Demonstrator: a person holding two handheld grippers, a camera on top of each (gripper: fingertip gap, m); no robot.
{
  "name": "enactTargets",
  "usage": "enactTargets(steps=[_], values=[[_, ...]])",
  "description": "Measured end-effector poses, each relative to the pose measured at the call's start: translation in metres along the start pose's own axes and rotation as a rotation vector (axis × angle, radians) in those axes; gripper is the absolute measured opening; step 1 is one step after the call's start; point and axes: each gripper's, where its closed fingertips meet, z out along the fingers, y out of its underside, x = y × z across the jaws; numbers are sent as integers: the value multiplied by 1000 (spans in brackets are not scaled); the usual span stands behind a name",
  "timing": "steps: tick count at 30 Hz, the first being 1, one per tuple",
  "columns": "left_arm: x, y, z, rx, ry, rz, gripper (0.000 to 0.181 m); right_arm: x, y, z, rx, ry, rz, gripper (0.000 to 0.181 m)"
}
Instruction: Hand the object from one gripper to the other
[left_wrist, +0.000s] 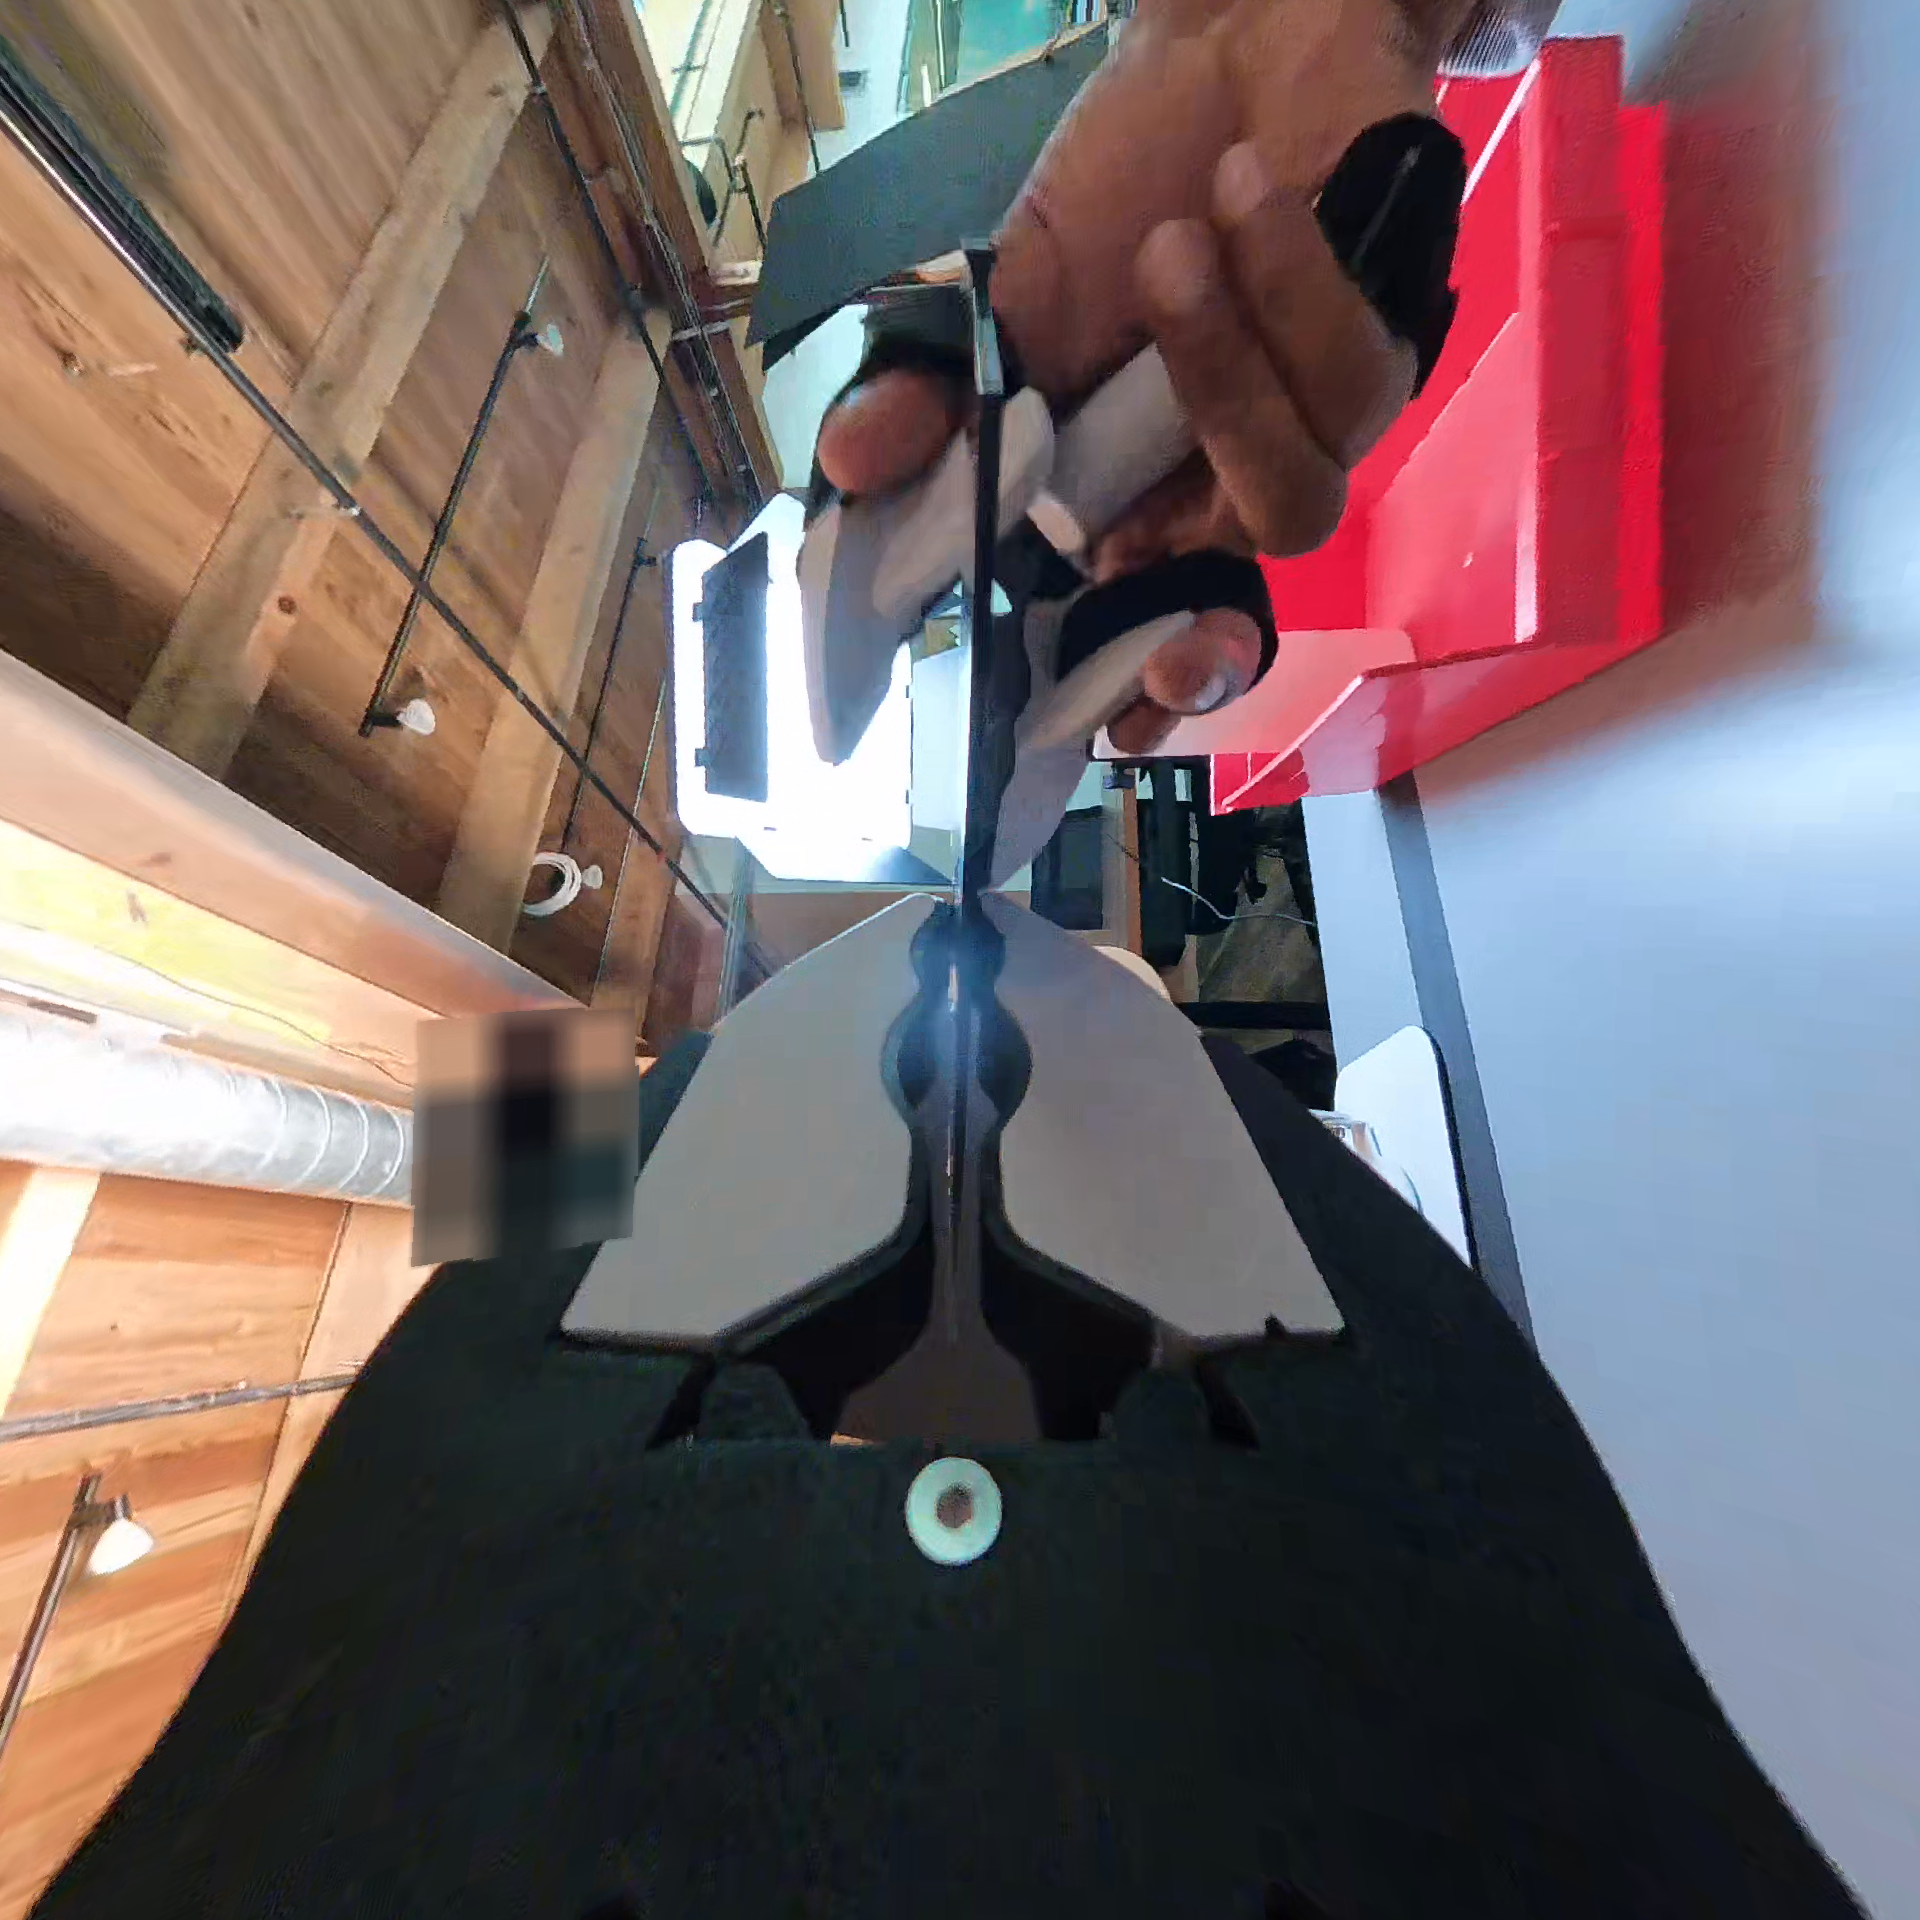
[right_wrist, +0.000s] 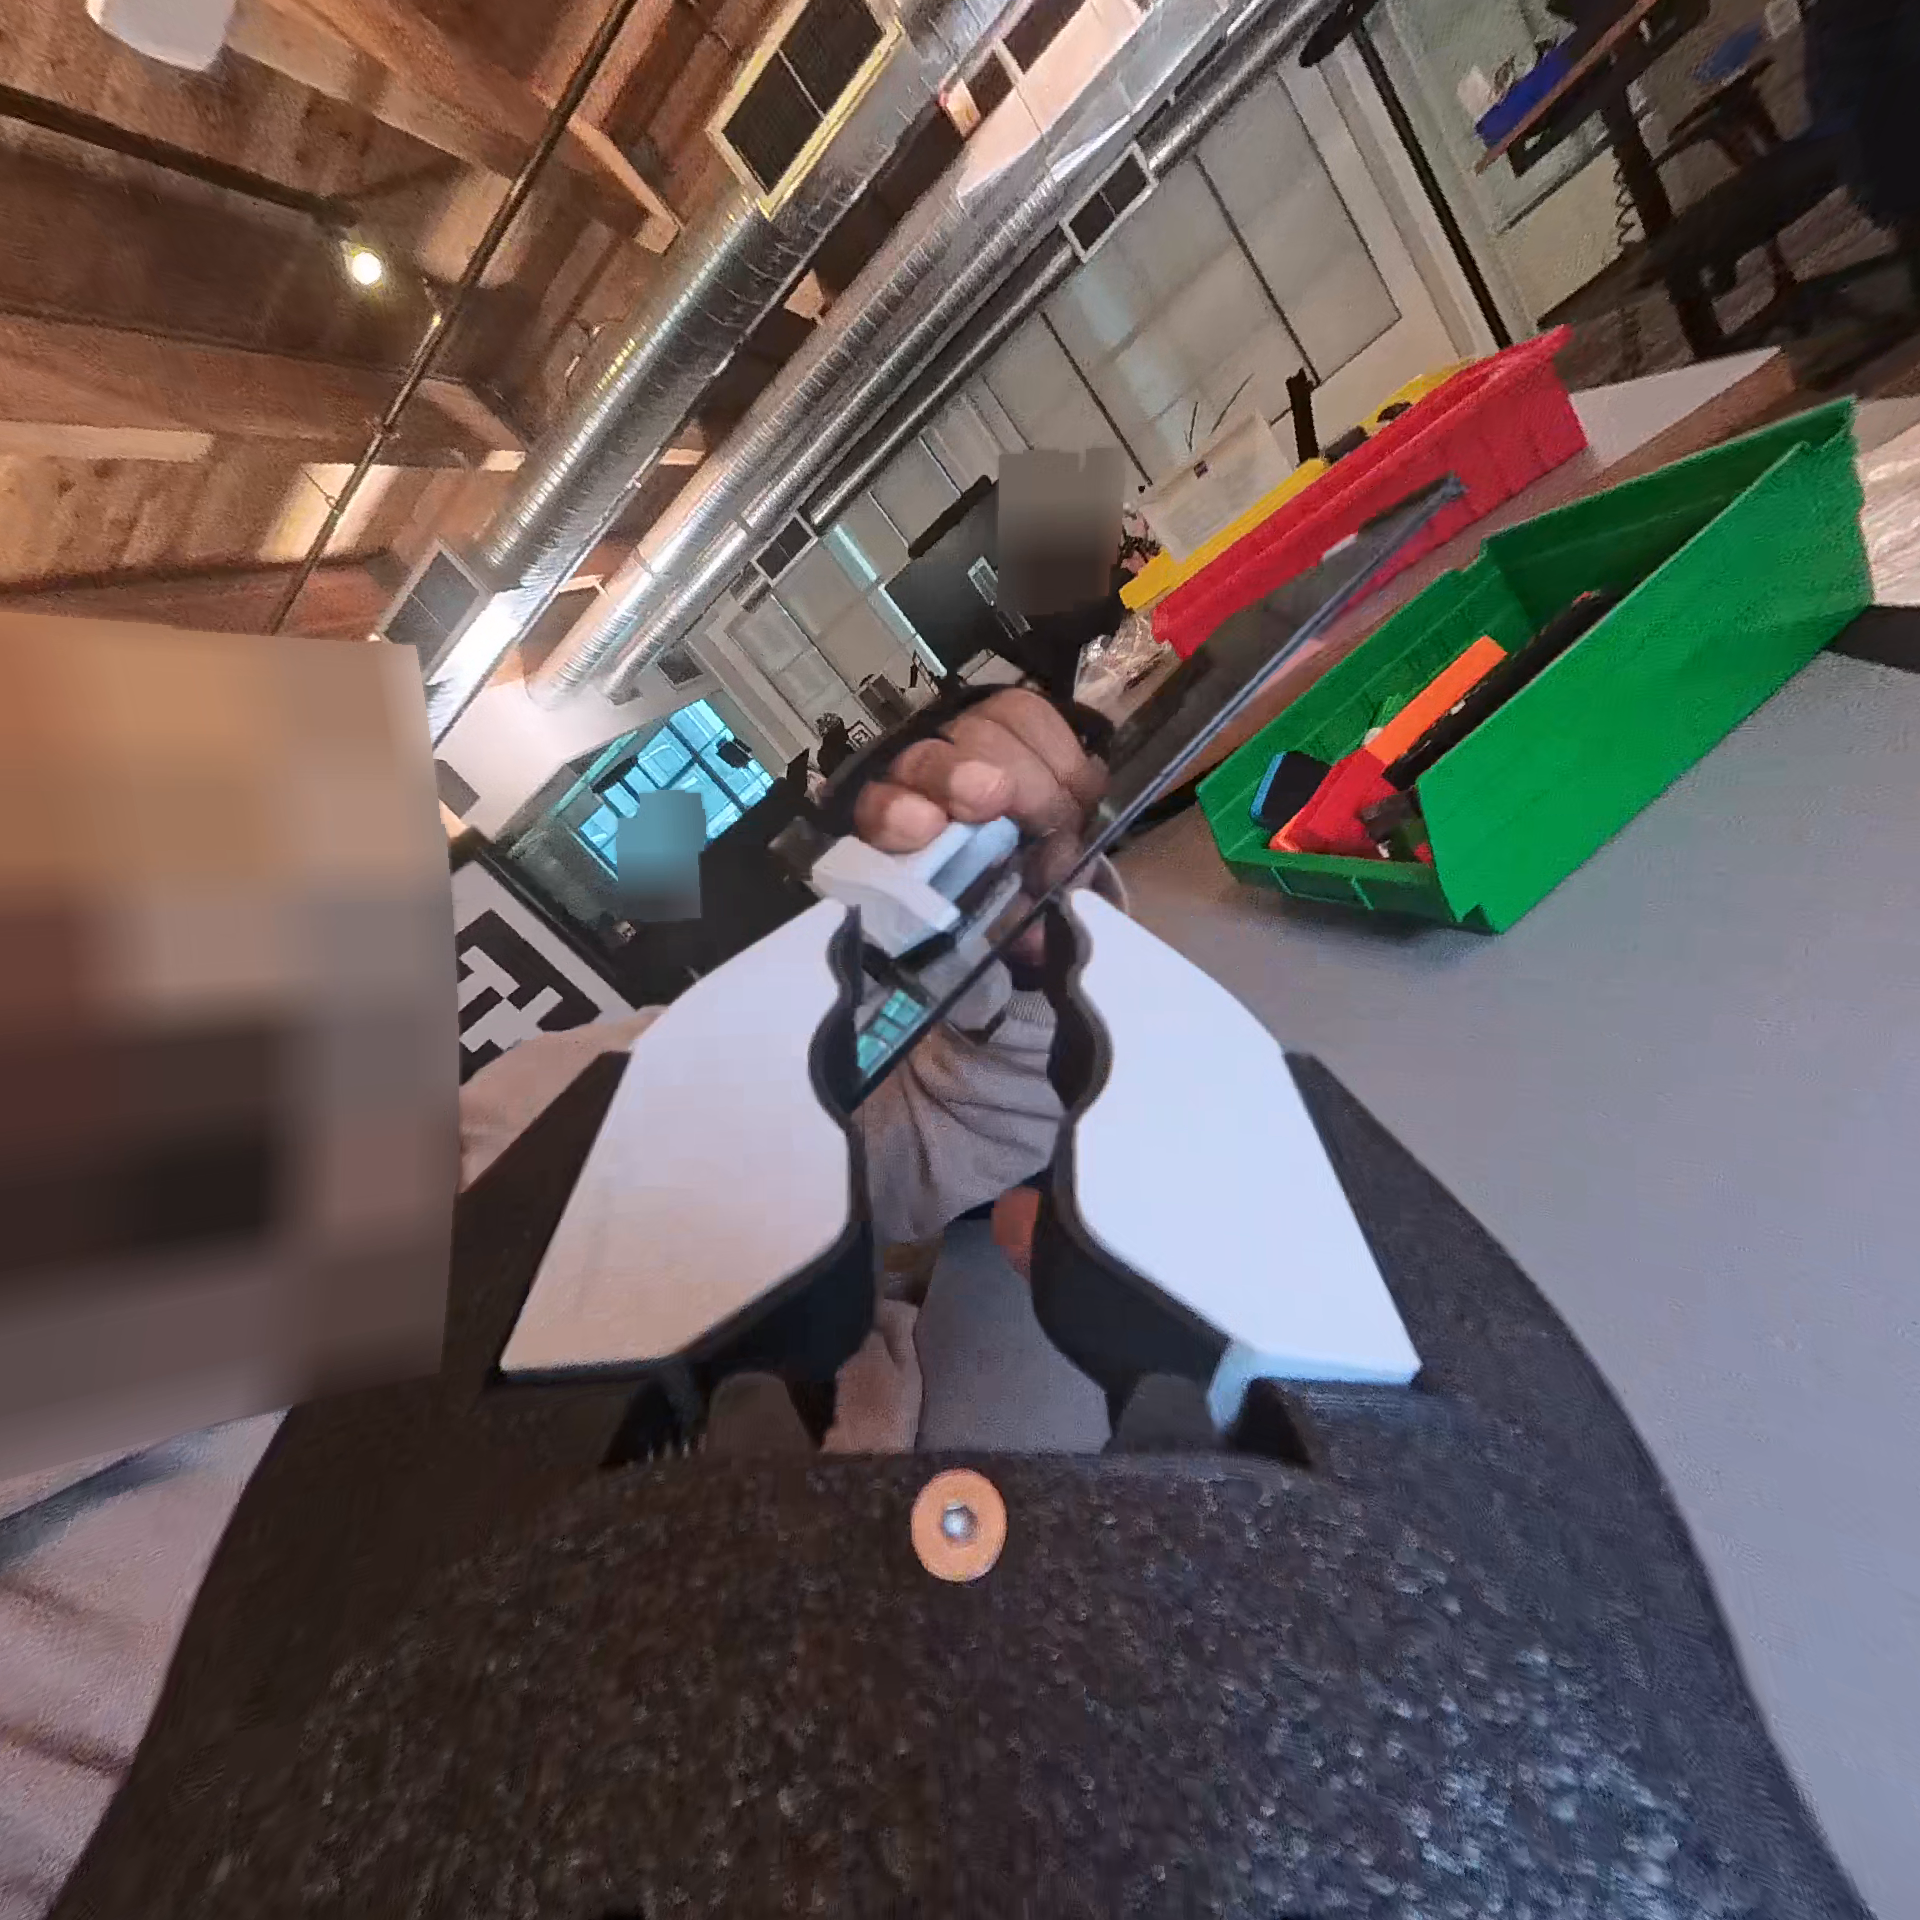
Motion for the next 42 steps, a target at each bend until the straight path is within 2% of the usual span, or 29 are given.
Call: enactTargets(steps=[1,5,7,8,9,10,12,14,18,20,21,24,26,27,31,36,39,42], values=[[3,-7,2,12,1,24,1,4,8,2,-37,0,11,23],[-2,-10,2,11,-47,17,10,-3,7,2,-7,-85,-2,5],[-24,-1,-2,-13,-180,-25,34,-13,-5,-1,55,-103,-62,1],[-36,1,-7,-9,-244,-49,40,-18,-13,-4,99,-101,-93,1],[-43,3,-12,-1,-258,-91,39,-24,-20,-9,137,-101,-128,1],[-48,6,-15,11,-245,-181,30,-28,-26,-14,161,-86,-171,1],[-55,12,-18,75,-186,-468,26,-36,-31,-22,167,-27,-329,1],[-58,14,-19,194,-67,-851,28,-47,-33,-26,159,26,-494,1],[-67,4,-22,531,297,-1650,28,-74,-33,-25,145,127,-824,1],[-76,-4,-29,708,429,-1856,30,-84,-29,-21,115,178,-966,2],[-76,-6,-28,731,467,-1916,27,-88,-27,-19,96,205,-1038,2],[-57,-28,-23,665,740,-2034,27,-97,-19,-10,33,278,-1226,2],[-59,-40,-25,749,898,-2161,30,-104,-12,-5,-4,307,-1375,2],[-62,-39,-24,796,918,-2217,30,-106,-7,-3,-38,316,-1434,2],[-57,-31,-15,835,912,-2325,31,-112,6,1,-176,380,-1639,1],[-54,-34,-10,857,937,-2363,34,-113,16,-2,-332,460,-1753,2],[-53,-38,-10,850,914,-2309,36,-119,15,1,-296,443,-1728,2],[-55,-31,-10,804,735,-2143,42,-128,0,-2,-149,394,-1545,2]])
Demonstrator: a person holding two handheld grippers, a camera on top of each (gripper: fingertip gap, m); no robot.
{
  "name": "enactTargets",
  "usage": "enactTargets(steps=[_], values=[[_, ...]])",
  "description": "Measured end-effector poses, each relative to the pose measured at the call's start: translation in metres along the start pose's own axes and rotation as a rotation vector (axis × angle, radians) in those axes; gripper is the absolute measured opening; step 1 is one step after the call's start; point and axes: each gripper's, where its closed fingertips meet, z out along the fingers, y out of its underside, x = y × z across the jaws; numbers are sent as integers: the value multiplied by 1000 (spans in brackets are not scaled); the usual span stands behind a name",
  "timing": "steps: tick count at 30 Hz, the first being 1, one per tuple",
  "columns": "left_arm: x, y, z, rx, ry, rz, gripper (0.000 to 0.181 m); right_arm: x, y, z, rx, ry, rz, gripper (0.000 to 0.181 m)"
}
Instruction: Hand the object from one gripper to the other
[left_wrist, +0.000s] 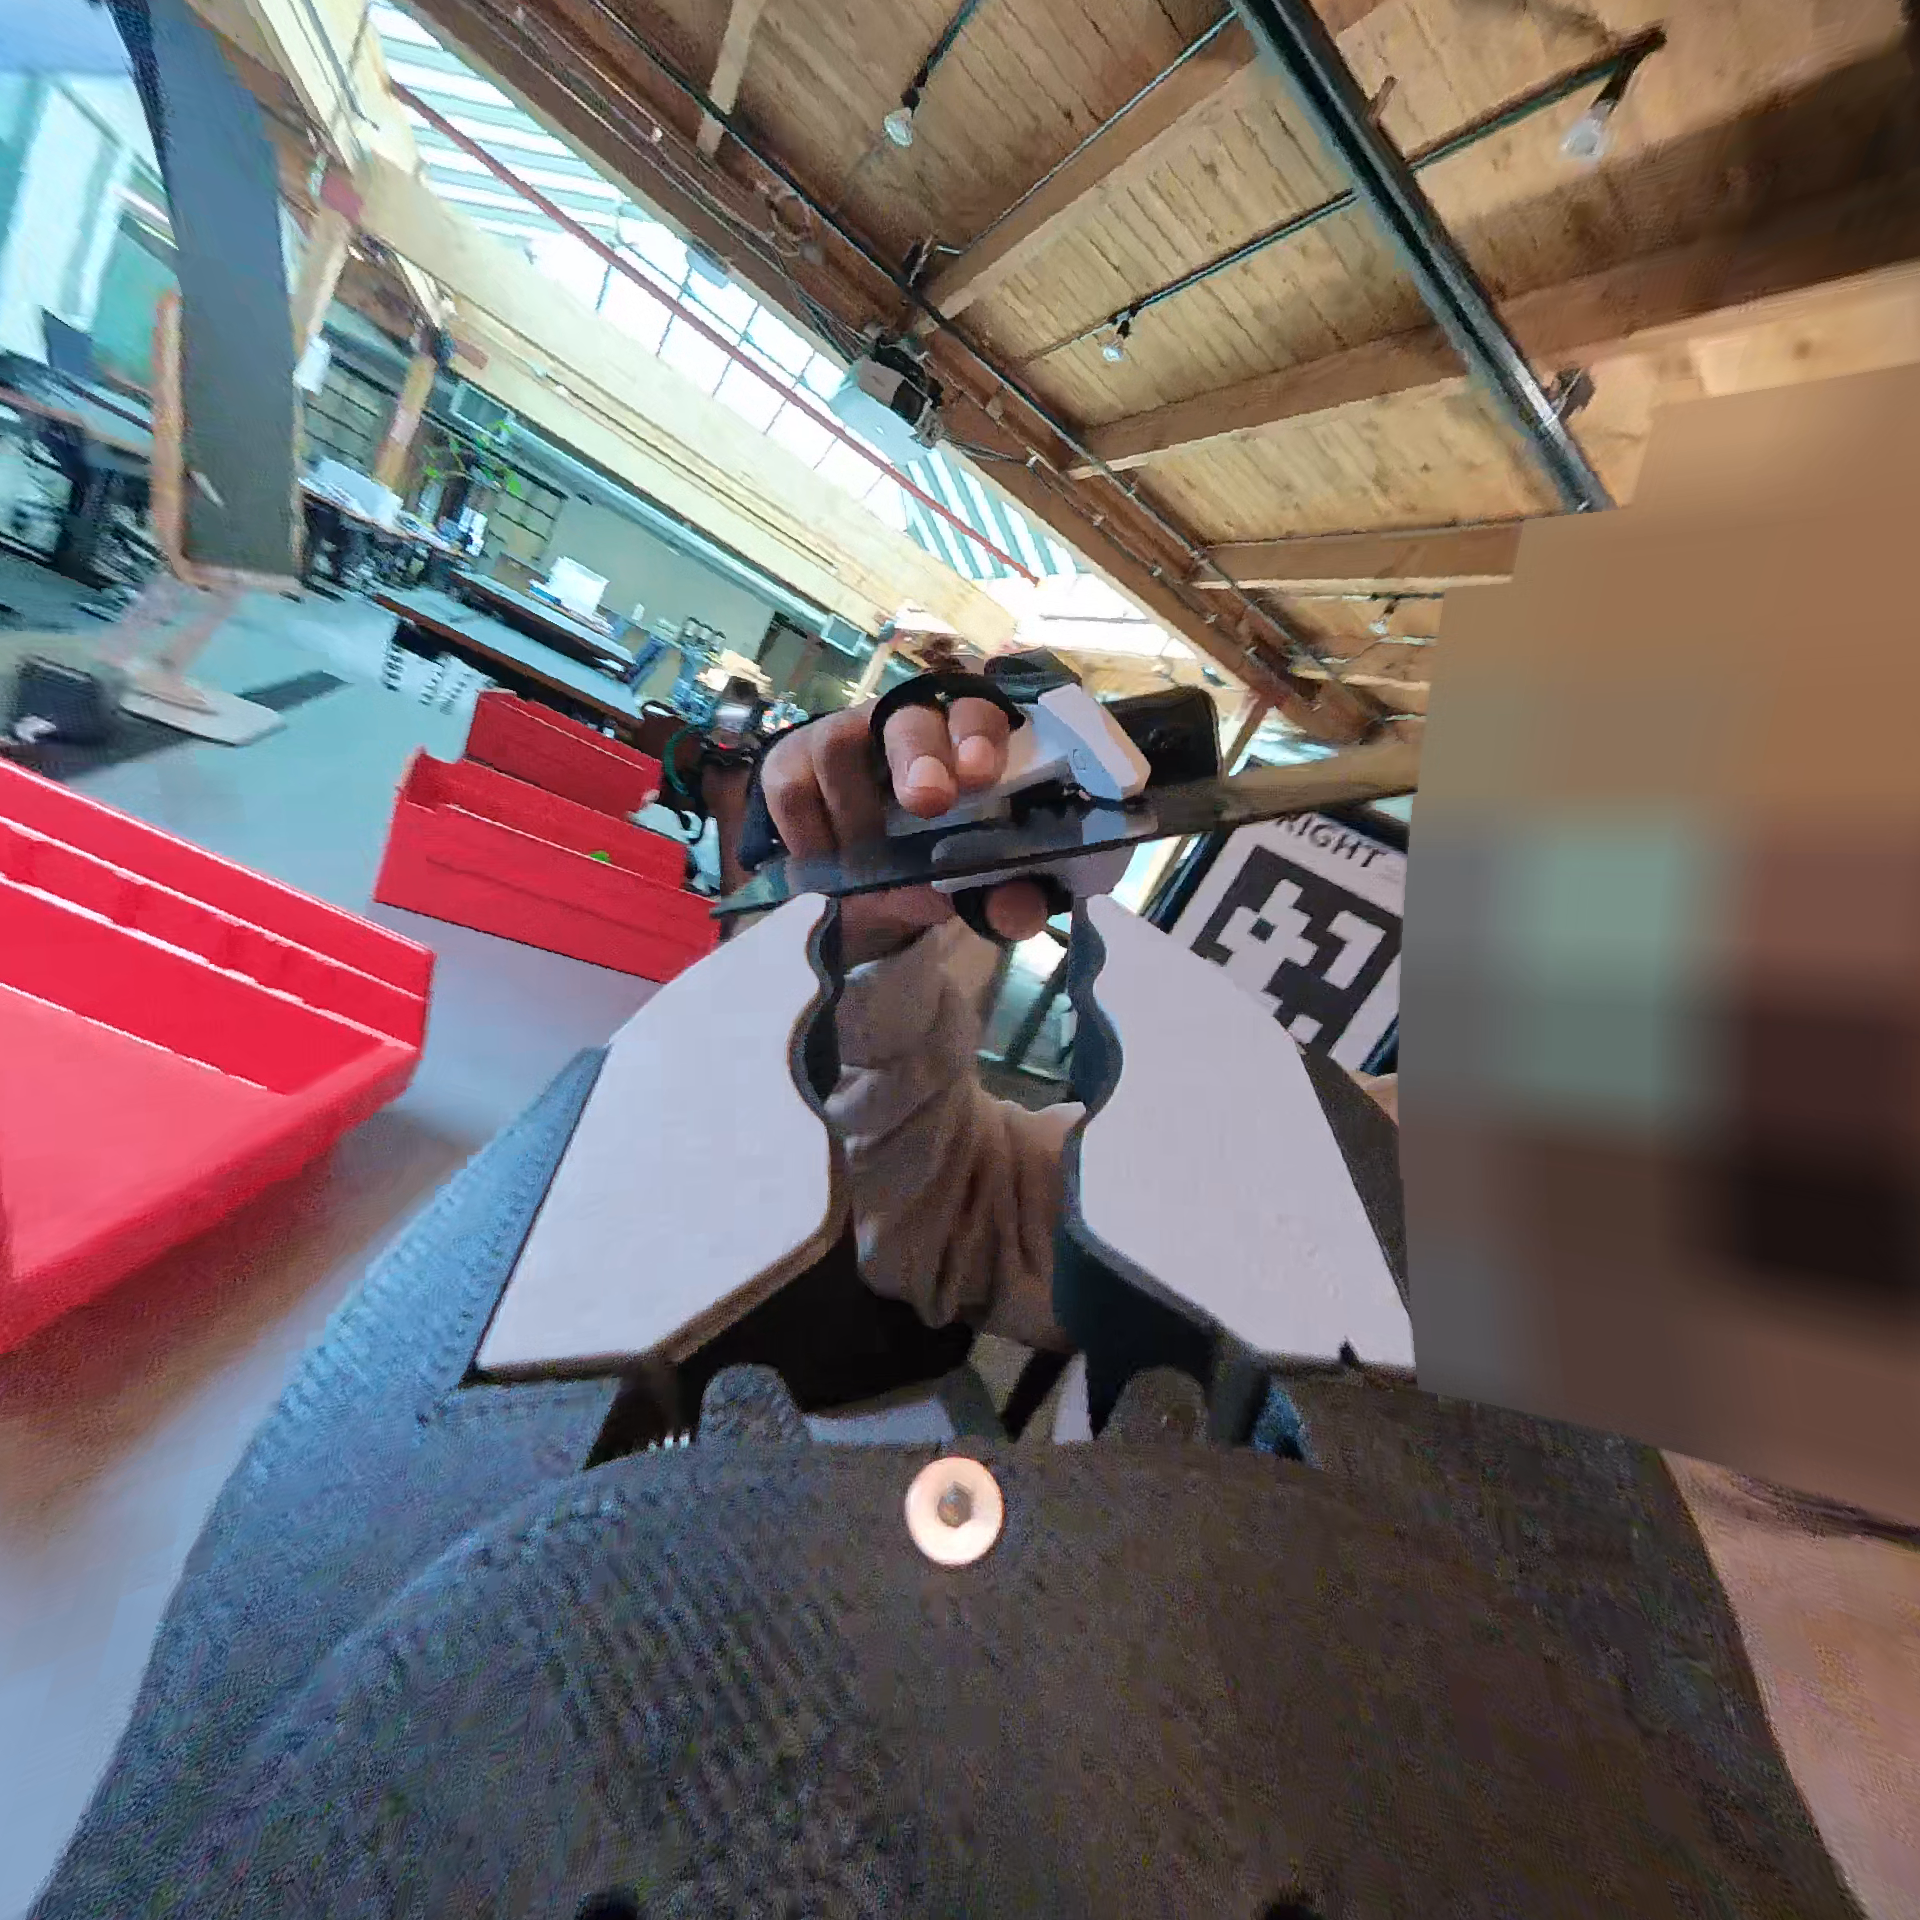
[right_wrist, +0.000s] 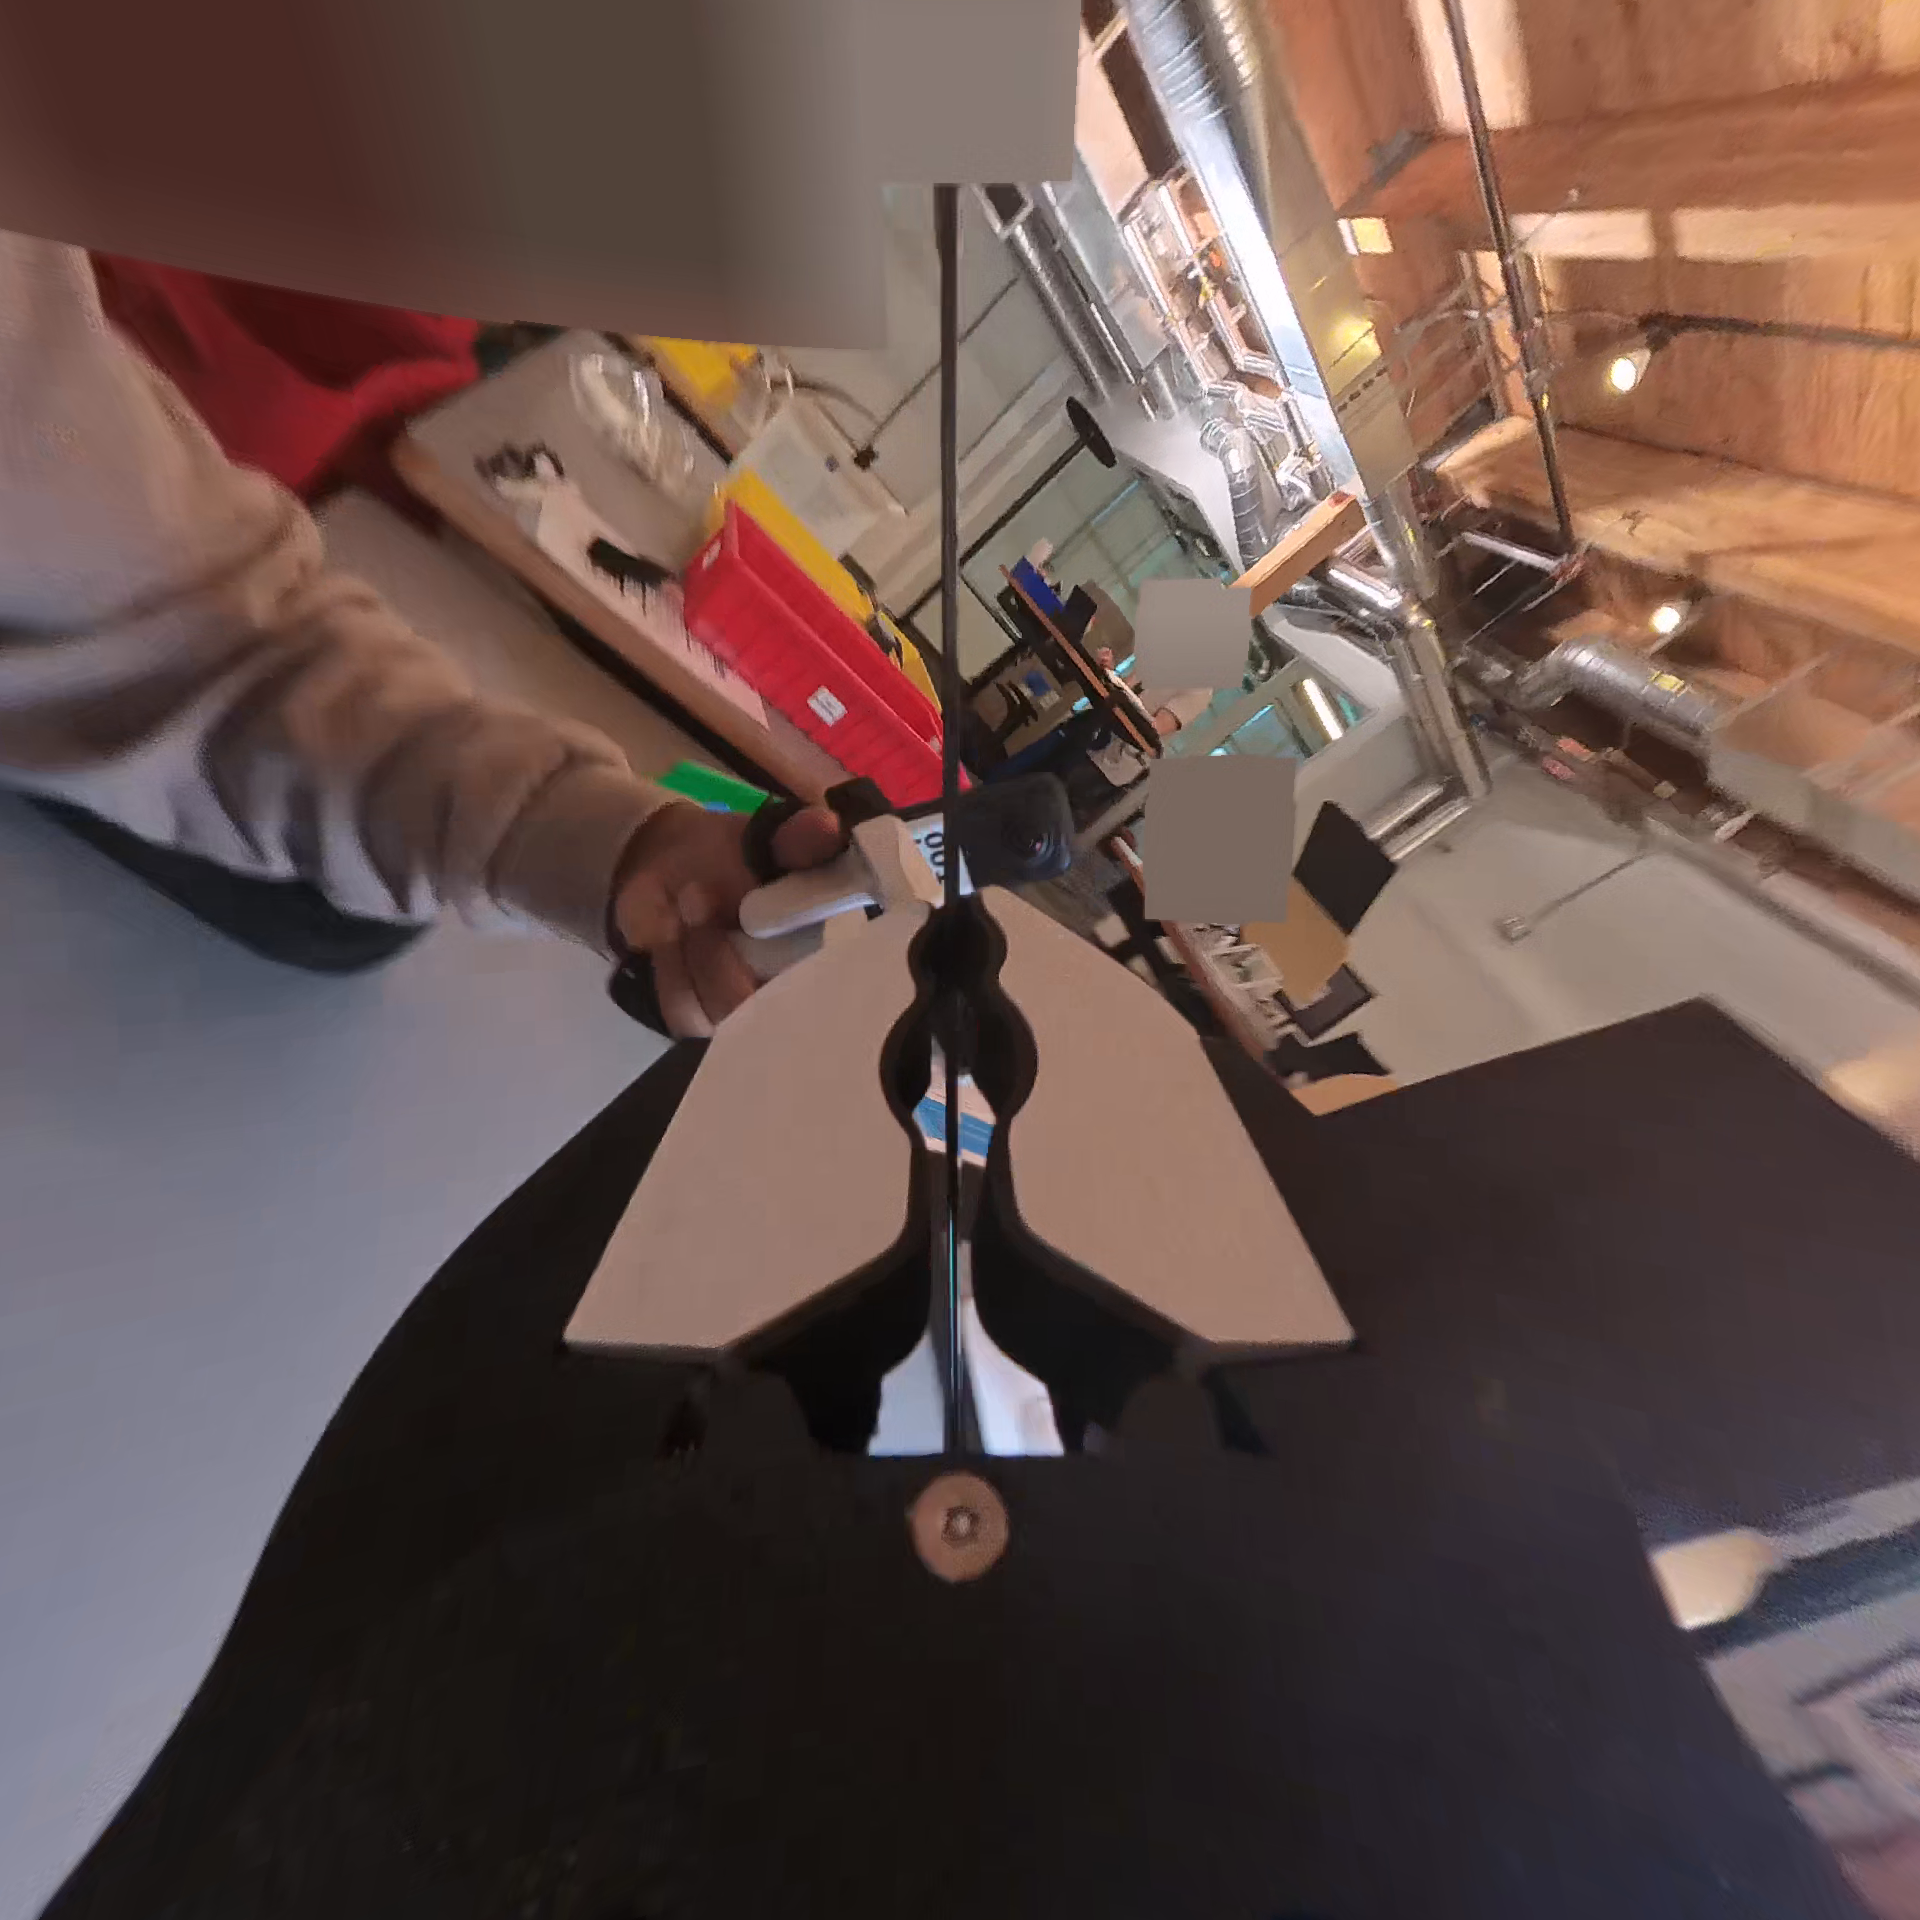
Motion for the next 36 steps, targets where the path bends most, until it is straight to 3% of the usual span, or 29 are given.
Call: enactTargets(steps=[5,8,9,15,18,22,27,33,36], values=[[1,3,1,-103,-200,398,41,10,17,5,62,-67,334,2],[2,8,6,-163,-286,605,23,0,31,19,67,-144,472,2],[2,11,6,-193,-305,692,5,2,35,22,74,-136,509,2],[-14,1,-16,-384,-566,1330,2,27,59,15,18,-29,654,25],[-17,-12,-28,-408,-687,1569,2,31,57,5,81,-108,834,30],[-15,-13,-34,-482,-731,1849,2,34,68,1,195,-258,1190,33],[-28,4,-31,-645,-718,2027,2,28,101,20,201,-280,1415,31],[-34,16,-25,-785,-717,2234,3,2,116,38,62,-341,1479,22],[-36,20,-24,-822,-710,2254,2,2,111,36,99,-375,1487,12]])
